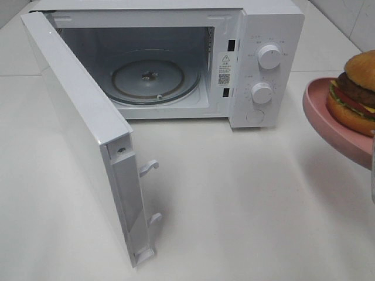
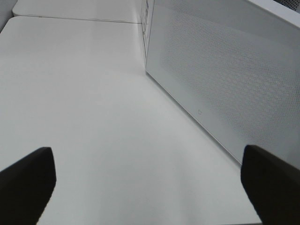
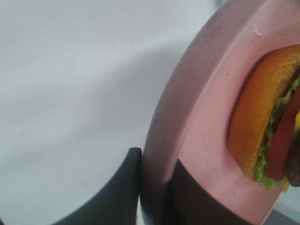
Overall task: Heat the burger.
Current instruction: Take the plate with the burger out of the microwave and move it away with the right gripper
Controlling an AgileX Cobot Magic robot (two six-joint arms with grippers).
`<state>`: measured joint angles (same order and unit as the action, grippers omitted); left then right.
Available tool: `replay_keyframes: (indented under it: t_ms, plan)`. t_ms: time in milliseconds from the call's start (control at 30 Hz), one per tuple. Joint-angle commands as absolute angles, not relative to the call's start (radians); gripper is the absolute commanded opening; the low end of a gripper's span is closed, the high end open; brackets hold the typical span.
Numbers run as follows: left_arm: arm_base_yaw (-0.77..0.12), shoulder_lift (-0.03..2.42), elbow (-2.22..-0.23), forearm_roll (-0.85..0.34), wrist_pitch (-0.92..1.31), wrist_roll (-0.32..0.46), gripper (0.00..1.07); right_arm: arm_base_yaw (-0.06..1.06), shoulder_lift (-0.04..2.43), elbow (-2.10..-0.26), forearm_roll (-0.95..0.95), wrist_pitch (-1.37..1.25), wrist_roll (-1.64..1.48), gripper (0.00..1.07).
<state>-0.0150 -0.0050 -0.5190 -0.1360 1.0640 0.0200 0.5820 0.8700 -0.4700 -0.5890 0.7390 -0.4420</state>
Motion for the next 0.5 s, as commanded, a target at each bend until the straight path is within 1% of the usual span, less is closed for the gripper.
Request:
replay_keyframes:
  t_ms: [33, 333, 500]
  plan:
    - [-0.010, -0.017, -0.516, -0.135, 1.065, 0.015, 1.00, 0.579, 0.859, -0.476, -0.640, 0.786, -0.376, 0.00]
    - [-0.010, -0.017, -0.516, -0.135, 1.065, 0.015, 1.00, 0.579, 0.859, -0.476, -0.639, 0.866, -0.286, 0.00]
    - [-0.010, -0.017, -0.516, -0.135, 1.065, 0.015, 1.00, 0.579, 0.859, -0.476, -0.639, 0.961, -0.267, 0.00]
